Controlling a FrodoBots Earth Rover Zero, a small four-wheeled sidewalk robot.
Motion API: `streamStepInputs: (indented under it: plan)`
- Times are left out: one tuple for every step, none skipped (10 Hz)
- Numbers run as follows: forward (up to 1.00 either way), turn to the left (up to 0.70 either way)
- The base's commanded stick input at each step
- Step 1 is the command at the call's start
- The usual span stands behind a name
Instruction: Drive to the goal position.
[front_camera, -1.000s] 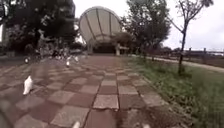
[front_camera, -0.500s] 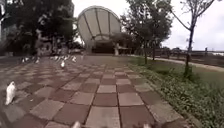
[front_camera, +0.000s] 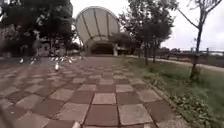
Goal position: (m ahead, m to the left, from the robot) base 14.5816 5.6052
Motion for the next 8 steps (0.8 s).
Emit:
streamStepInputs:
  plan:
    - [0.70,0.01]
    - [0.70,0.27]
    - [0.70,0.27]
    - [0.70,0.27]
    - [0.70,0.27]
    - [0.70,0.27]
    - [0.70,0.27]
    - [0.70,0.26]
